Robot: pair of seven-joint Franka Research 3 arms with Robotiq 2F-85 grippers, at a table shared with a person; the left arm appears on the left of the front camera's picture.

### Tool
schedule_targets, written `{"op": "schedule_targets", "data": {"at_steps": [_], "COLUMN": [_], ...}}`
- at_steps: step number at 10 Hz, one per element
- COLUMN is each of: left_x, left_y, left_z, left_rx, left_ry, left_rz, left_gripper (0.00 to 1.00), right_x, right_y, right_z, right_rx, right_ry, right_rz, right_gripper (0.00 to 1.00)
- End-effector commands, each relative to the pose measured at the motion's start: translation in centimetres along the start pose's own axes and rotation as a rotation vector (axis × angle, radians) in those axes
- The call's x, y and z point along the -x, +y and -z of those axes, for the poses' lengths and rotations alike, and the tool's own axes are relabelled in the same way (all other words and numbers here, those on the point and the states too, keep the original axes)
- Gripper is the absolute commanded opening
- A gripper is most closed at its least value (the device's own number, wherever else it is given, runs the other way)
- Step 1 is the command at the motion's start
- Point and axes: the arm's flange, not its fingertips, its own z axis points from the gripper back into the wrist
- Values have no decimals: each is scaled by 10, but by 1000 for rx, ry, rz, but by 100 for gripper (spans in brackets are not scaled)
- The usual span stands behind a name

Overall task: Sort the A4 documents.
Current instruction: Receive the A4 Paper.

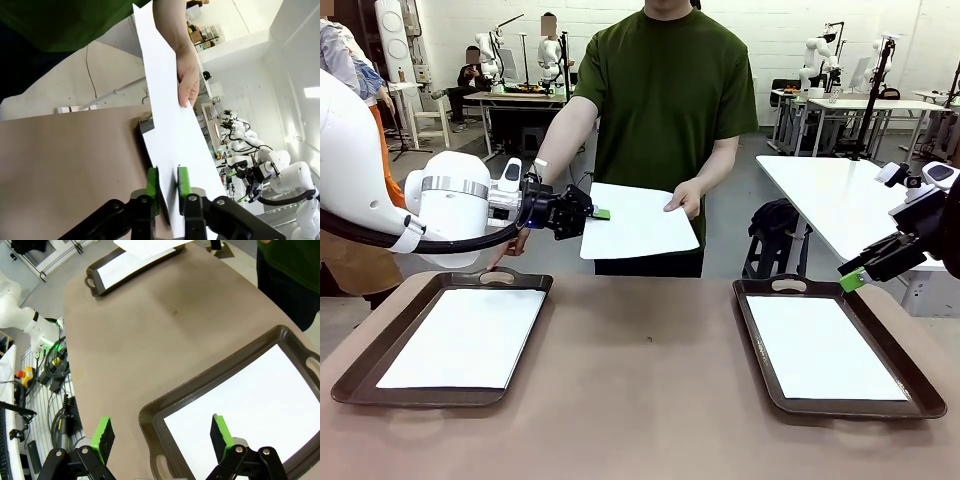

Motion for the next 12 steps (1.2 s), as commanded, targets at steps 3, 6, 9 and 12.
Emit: {"op": "schedule_targets", "data": {"at_steps": [3, 6, 9, 12], "left_x": [7, 7, 2, 2], "left_y": [3, 2, 1, 1], "left_z": [1, 1, 1, 1], "left_rx": [28, 13, 11, 11], "left_ry": [-34, -43, -16, -16], "left_rz": [41, 35, 27, 27], "left_gripper": [0, 0, 0, 0], "right_x": [1, 1, 1, 1], "right_y": [0, 0, 0, 0], "right_z": [1, 1, 1, 1], "right_rx": [1, 1, 1, 1], "right_ry": [5, 5, 5, 5], "right_rz": [-9, -9, -9, -9], "right_gripper": [100, 100, 100, 100]}}
